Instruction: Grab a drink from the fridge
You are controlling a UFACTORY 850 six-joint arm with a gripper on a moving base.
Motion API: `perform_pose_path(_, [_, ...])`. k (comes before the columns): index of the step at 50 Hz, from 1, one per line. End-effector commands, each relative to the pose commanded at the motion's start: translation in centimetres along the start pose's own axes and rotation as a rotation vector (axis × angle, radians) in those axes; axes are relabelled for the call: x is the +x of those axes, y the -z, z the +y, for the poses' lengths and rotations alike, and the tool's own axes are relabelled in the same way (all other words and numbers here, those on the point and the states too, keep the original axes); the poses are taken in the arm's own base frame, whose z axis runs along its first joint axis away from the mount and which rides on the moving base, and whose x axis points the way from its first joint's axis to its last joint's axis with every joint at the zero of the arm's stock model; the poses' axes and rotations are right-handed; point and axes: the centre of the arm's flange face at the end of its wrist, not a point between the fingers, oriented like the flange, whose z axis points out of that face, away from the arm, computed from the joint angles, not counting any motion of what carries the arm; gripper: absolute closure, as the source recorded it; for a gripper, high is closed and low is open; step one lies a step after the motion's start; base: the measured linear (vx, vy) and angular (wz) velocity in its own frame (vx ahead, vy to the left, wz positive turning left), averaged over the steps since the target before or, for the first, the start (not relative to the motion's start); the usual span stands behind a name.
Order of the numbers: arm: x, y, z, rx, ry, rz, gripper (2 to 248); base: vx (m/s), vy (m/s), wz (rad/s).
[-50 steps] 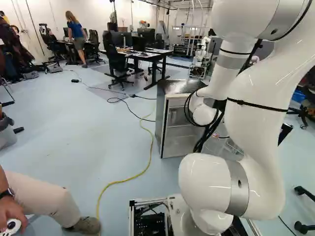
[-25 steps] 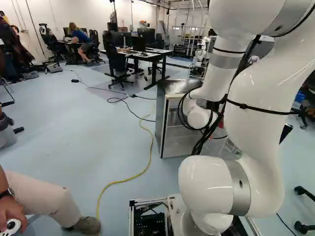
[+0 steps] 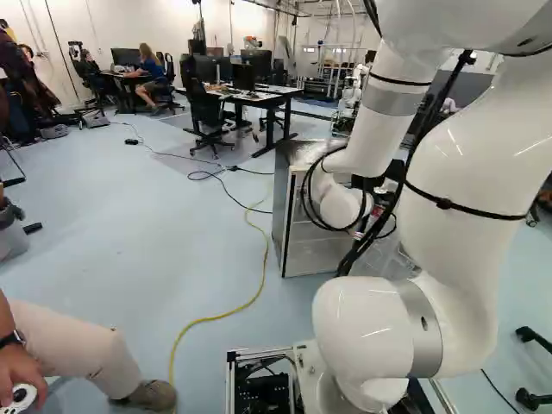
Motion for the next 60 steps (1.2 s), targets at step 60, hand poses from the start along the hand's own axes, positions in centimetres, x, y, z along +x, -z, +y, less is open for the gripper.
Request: perform_pose_path(60, [6.6, 3.1, -7.0, 0.194, -0.078, 0.137, 159, 0.000, 0.000, 0.000])
